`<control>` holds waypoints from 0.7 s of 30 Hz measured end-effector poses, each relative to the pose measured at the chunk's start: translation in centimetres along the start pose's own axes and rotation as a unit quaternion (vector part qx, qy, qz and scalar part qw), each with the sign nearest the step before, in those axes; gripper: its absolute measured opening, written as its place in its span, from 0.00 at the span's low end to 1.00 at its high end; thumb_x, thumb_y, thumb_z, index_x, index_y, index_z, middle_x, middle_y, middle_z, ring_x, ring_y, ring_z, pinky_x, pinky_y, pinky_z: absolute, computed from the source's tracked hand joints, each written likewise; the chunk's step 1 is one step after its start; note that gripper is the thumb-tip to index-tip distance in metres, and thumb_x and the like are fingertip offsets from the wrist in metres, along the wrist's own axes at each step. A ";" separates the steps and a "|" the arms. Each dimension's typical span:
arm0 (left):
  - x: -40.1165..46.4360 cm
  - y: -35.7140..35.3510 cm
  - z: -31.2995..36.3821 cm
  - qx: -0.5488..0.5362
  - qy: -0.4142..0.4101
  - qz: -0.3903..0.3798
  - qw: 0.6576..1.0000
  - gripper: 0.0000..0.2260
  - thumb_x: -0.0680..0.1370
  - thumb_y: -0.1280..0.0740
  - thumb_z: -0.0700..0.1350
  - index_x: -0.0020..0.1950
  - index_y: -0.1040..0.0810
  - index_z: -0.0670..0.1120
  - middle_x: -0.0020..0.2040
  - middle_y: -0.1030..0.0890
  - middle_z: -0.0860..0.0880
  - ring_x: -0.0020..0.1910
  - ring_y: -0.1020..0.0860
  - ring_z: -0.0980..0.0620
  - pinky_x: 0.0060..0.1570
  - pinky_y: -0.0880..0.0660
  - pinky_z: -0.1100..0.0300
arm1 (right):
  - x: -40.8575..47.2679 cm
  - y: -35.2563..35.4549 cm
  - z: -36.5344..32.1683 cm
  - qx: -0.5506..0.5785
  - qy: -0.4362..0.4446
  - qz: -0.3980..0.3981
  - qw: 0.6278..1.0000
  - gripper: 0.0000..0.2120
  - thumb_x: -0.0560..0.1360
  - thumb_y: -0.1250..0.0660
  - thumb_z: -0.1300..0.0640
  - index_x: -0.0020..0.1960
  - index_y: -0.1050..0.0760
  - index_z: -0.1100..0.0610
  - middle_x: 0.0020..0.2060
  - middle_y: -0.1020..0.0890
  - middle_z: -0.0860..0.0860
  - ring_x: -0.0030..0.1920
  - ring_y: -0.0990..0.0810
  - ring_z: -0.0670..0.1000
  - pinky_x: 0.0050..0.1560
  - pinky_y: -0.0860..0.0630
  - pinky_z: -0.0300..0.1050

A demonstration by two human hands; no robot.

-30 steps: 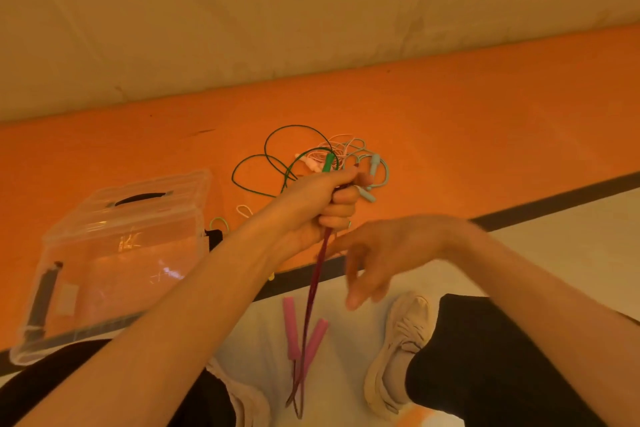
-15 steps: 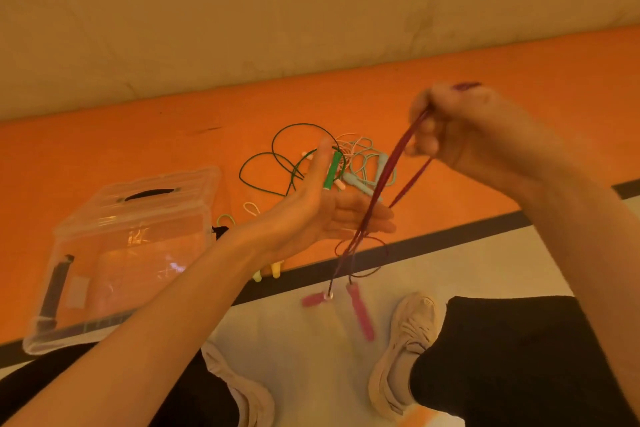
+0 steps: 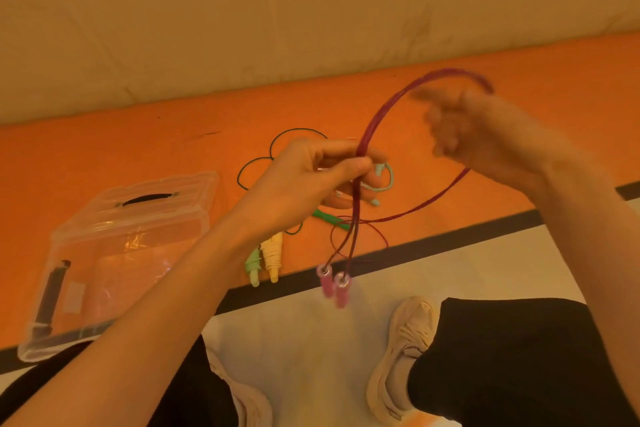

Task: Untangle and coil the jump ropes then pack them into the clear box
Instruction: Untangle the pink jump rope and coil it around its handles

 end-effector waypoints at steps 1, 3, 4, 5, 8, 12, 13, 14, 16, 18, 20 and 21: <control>0.2 -0.1 0.5 0.004 -0.008 0.001 1.000 0.09 0.81 0.39 0.41 0.57 0.20 0.47 0.44 0.15 0.50 0.45 0.16 0.53 0.46 0.20 0.53 | -0.5 -1.5 1.6 -0.116 -0.046 -0.066 0.990 0.37 0.55 0.20 0.41 0.61 0.22 0.52 0.43 0.18 0.44 0.35 0.24 0.45 0.40 0.23 0.39; 0.5 -0.4 1.1 0.005 -0.018 0.007 1.000 0.09 0.81 0.38 0.42 0.58 0.20 0.44 0.43 0.16 0.51 0.45 0.16 0.52 0.44 0.20 0.52 | -1.8 -5.0 4.8 -0.277 -0.125 -0.184 0.935 0.31 0.58 0.22 0.45 0.60 0.22 0.46 0.52 0.18 0.46 0.48 0.18 0.49 0.49 0.20 0.44; 0.6 -0.6 1.2 -0.006 -0.019 0.011 1.000 0.09 0.80 0.37 0.41 0.57 0.20 0.44 0.42 0.17 0.51 0.45 0.16 0.51 0.42 0.19 0.52 | -2.4 -6.7 6.0 -0.310 -0.147 -0.231 0.910 0.27 0.62 0.22 0.46 0.60 0.22 0.45 0.55 0.18 0.46 0.54 0.19 0.50 0.54 0.21 0.46; 0.7 -0.6 1.1 -0.019 -0.018 0.016 1.000 0.09 0.80 0.37 0.41 0.57 0.20 0.44 0.41 0.17 0.50 0.45 0.16 0.49 0.40 0.19 0.53 | -2.8 -8.1 6.8 -0.323 -0.154 -0.258 0.898 0.23 0.66 0.23 0.48 0.60 0.21 0.45 0.56 0.19 0.45 0.56 0.19 0.51 0.57 0.23 0.44; 0.8 -0.1 0.7 -0.050 -0.007 0.045 0.998 0.08 0.80 0.36 0.42 0.56 0.20 0.45 0.42 0.17 0.49 0.43 0.16 0.52 0.36 0.20 0.62 | -3.1 -10.6 6.8 -0.269 -0.121 -0.259 0.920 0.08 0.74 0.30 0.59 0.52 0.18 0.54 0.48 0.16 0.47 0.51 0.17 0.49 0.52 0.23 0.35; 0.5 0.9 -1.1 -0.081 0.038 0.045 0.995 0.16 0.82 0.43 0.52 0.58 0.19 0.45 0.51 0.15 0.48 0.50 0.17 0.53 0.49 0.21 0.60 | -2.7 -10.2 3.7 -0.185 -0.050 -0.207 0.959 0.07 0.72 0.32 0.60 0.49 0.19 0.59 0.44 0.15 0.55 0.45 0.15 0.54 0.47 0.20 0.41; 0.4 0.6 -1.4 -0.094 0.050 0.021 0.994 0.20 0.82 0.46 0.56 0.59 0.20 0.46 0.54 0.16 0.49 0.53 0.18 0.52 0.52 0.21 0.59 | -2.3 -9.5 2.8 -0.165 -0.031 -0.187 0.968 0.08 0.71 0.32 0.59 0.49 0.19 0.59 0.44 0.16 0.56 0.44 0.15 0.55 0.47 0.19 0.44; 0.3 0.3 -1.7 -0.124 0.059 -0.001 0.991 0.23 0.81 0.49 0.59 0.60 0.21 0.47 0.57 0.17 0.49 0.56 0.19 0.51 0.56 0.22 0.57 | -2.1 -9.0 2.1 -0.134 -0.017 -0.176 0.975 0.09 0.70 0.32 0.58 0.49 0.19 0.59 0.43 0.16 0.56 0.43 0.16 0.56 0.47 0.18 0.45; 0.2 0.3 -2.0 -0.210 0.072 -0.014 0.975 0.29 0.79 0.53 0.63 0.61 0.22 0.47 0.61 0.19 0.48 0.58 0.20 0.49 0.62 0.25 0.52 | -1.7 -8.4 1.0 -0.058 0.003 -0.168 0.984 0.10 0.69 0.31 0.57 0.49 0.18 0.57 0.41 0.17 0.55 0.40 0.17 0.54 0.44 0.19 0.44; 0.1 0.4 -2.2 -0.222 0.082 -0.024 0.971 0.35 0.75 0.56 0.69 0.62 0.23 0.46 0.61 0.20 0.48 0.59 0.21 0.49 0.65 0.29 0.50 | -1.3 -7.8 -0.2 0.012 0.035 -0.150 0.988 0.09 0.68 0.31 0.56 0.46 0.17 0.56 0.39 0.17 0.54 0.37 0.17 0.50 0.43 0.19 0.43; 0.0 -0.6 -2.1 -0.160 0.094 -0.045 0.982 0.40 0.74 0.59 0.71 0.66 0.26 0.45 0.60 0.19 0.48 0.60 0.21 0.50 0.62 0.28 0.58 | -0.7 -6.7 -1.3 0.098 0.070 -0.104 0.987 0.07 0.67 0.31 0.55 0.42 0.17 0.55 0.37 0.18 0.51 0.35 0.18 0.47 0.42 0.20 0.42; -0.4 -1.3 -2.1 -0.137 0.108 -0.068 0.982 0.38 0.76 0.57 0.69 0.68 0.27 0.42 0.57 0.19 0.48 0.60 0.22 0.50 0.55 0.26 0.65 | -0.4 -5.9 -1.8 0.145 0.082 -0.074 0.983 0.06 0.68 0.32 0.55 0.40 0.17 0.55 0.36 0.18 0.50 0.34 0.19 0.46 0.41 0.20 0.41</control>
Point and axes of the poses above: each hand's wrist, its own x-axis towards the middle knuckle, its own y-axis out of the back of the hand, z = x × y, the point moved 9 cm from there along x, towards the middle knuckle
